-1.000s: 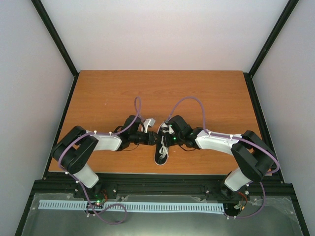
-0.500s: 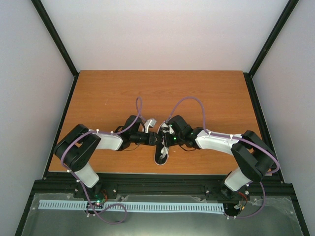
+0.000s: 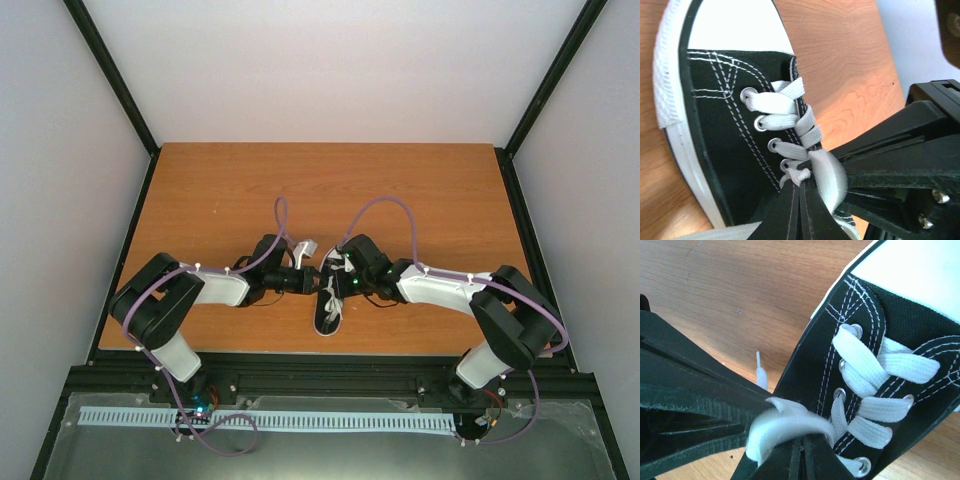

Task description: Tie the shoes

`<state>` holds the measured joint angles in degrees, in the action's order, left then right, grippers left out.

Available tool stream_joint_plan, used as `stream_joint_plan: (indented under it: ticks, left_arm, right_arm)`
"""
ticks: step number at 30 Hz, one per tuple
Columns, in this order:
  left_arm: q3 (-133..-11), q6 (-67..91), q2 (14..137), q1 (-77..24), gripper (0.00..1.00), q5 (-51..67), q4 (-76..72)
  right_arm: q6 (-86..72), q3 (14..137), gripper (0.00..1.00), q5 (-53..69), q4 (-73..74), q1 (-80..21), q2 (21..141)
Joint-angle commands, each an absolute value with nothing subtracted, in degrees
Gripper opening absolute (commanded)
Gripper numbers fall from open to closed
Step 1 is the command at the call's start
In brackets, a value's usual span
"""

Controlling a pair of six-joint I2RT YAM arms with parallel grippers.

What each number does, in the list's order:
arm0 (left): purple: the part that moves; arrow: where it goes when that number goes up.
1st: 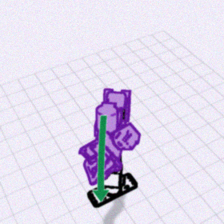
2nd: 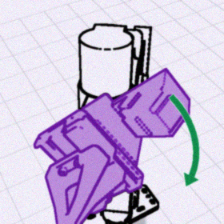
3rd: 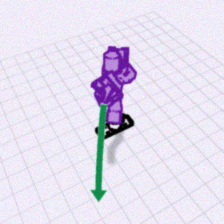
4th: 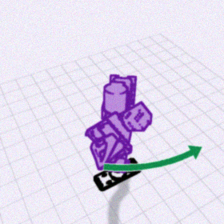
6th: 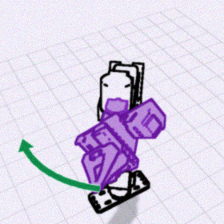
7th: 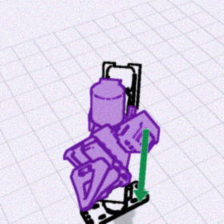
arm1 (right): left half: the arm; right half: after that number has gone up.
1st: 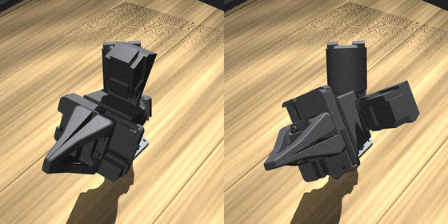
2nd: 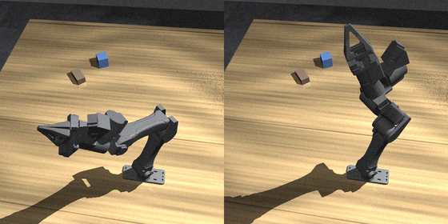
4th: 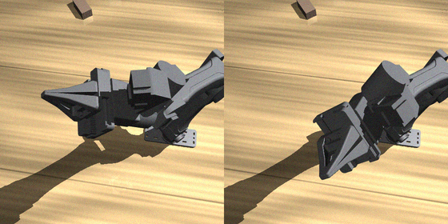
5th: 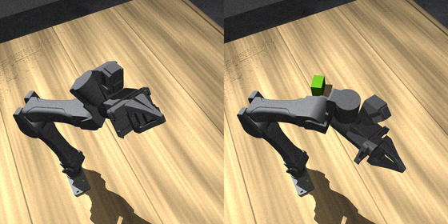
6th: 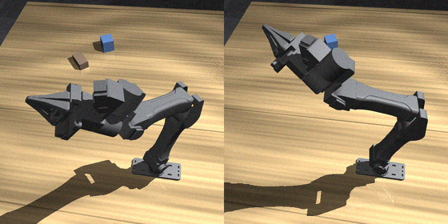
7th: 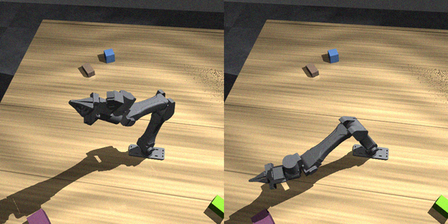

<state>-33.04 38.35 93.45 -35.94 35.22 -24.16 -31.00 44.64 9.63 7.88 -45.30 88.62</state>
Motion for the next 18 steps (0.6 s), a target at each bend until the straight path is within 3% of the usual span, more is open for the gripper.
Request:
stream_joint_plan:
  ticks: [1,11,18]
  left_arm:
    - [-32.1,37.7,90.1,-35.9,0.01,29.8,-21.9]
    - [-31.5,37.9,89.0,-35.9,0.01,29.3,-21.4]
    - [-31.8,37.8,89.4,-35.9,0.01,30.6,-21.9]
  right_arm:
    - [-31.0,43.5,0.03,7.9,9.7,-45.4,86.5]
    - [-31.1,43.3,0.03,7.9,10.1,-45.4,86.2]
    - [-30.6,43.2,0.18,6.7,12.3,-45.4,81.7]
